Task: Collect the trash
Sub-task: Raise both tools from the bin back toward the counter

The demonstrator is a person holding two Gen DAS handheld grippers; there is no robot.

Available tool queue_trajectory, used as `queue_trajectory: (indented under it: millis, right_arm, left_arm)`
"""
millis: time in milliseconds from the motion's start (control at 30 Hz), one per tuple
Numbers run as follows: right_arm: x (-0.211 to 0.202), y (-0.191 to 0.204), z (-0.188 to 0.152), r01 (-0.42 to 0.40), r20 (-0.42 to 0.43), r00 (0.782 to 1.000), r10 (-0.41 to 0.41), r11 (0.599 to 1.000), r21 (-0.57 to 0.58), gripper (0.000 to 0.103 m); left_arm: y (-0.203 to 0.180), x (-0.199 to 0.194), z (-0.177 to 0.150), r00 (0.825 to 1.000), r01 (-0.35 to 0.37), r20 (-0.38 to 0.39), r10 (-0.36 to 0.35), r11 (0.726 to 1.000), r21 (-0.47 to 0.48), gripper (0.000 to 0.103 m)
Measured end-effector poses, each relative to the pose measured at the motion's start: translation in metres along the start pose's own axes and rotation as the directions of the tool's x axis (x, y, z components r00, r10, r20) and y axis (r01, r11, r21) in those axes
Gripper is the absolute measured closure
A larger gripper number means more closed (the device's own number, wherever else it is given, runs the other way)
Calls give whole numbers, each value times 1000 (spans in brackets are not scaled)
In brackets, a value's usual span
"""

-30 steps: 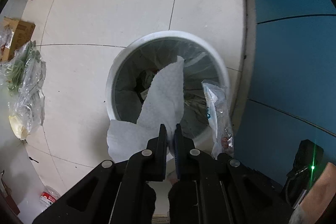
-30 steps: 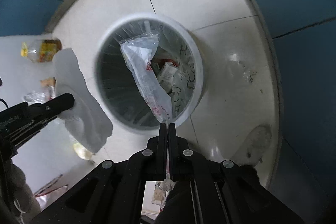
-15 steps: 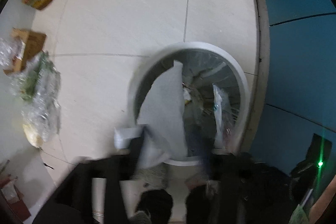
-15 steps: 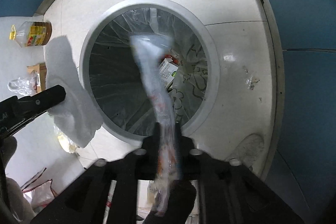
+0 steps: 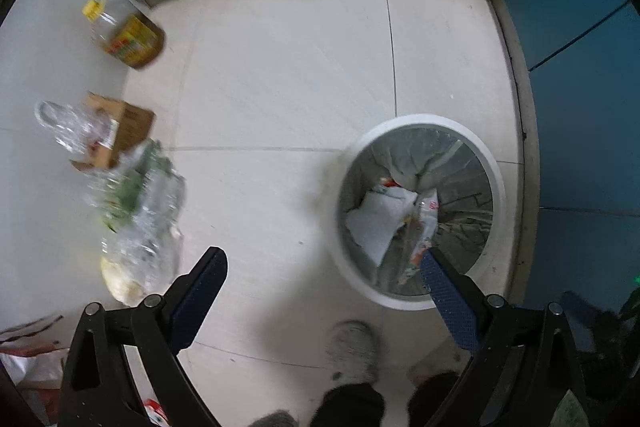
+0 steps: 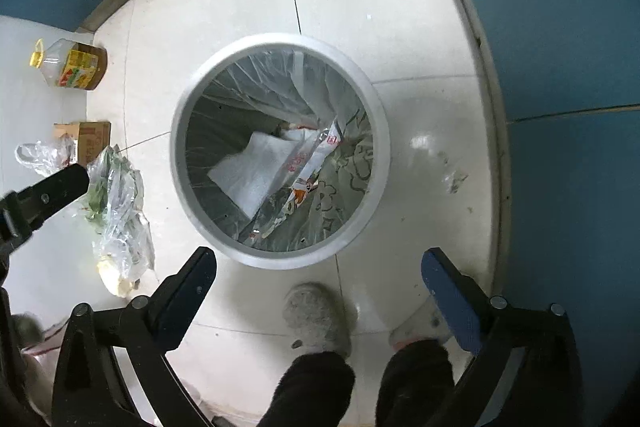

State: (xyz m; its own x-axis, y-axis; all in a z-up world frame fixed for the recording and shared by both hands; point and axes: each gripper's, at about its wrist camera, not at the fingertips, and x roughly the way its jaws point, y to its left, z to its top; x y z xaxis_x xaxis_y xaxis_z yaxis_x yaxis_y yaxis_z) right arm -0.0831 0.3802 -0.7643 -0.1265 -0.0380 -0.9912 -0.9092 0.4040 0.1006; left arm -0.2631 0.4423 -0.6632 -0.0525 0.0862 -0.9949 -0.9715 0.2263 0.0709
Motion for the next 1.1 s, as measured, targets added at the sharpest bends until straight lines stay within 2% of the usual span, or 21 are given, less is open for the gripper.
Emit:
queue_trajectory:
  millis: [133,300,467,600,833,1100]
  right_arm:
    - [-38,6,-16,28,62,998,-26,999,-32,0]
    - [-111,16,-45,33,134,991,-26,998,-52,0]
    - [-211,18,-82,41,209,978,-26,997,-65,0]
    - [-289,17,-111,28,262,965,-9,997,-66,0]
    - [-425,12,-165,8,363,931,18,998,-70,0]
    - [-516,10,-207,-36,427,902,67,996,-79,0]
  left_arm:
    - [10,-39,-18,998,-25,58,24,1000,18,4]
    - [23,-108,-44,993,-30,111,29,1000,8,4]
    - [29,-192,-68,988,3,157,-1,1000,-11,4]
    - [30,-273,-90,975,33,221,-30,999,-11,4]
    - [25,-369,-121,957,76,278,-84,996,40,4]
    - [12,-456,-144,928,82,356,-109,993,89,4]
